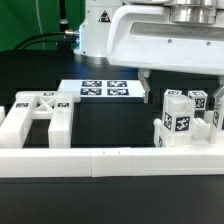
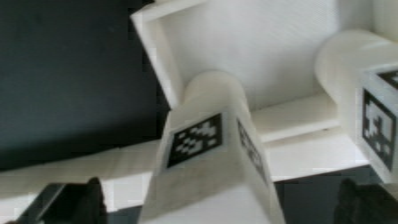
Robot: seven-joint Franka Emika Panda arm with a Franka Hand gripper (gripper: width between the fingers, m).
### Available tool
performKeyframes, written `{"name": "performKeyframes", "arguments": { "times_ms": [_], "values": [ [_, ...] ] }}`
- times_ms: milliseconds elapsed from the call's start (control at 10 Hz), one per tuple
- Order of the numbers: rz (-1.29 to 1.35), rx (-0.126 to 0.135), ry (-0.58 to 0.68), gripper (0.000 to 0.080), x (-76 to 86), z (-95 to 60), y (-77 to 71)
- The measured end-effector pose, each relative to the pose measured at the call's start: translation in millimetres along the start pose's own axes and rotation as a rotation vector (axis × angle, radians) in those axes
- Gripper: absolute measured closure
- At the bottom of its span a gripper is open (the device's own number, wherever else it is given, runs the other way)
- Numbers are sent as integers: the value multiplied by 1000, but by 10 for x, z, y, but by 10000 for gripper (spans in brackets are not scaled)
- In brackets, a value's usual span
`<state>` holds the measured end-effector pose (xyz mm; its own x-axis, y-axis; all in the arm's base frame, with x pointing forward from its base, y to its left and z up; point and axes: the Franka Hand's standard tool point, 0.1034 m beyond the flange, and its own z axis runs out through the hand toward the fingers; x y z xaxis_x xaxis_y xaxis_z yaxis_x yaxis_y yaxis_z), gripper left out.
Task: Assemble chair
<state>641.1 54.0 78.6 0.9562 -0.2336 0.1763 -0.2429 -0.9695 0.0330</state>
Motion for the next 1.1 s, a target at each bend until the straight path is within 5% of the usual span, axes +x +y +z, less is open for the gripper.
{"name": "performKeyframes", "arguments": {
  "times_ms": [400,700,1100],
  "values": [
    [-262,-18,3,151,2,10,19],
    [-259,-17,6,508,13,4,16],
    [-68,-17,8,508,13,3,17]
  ]
}}
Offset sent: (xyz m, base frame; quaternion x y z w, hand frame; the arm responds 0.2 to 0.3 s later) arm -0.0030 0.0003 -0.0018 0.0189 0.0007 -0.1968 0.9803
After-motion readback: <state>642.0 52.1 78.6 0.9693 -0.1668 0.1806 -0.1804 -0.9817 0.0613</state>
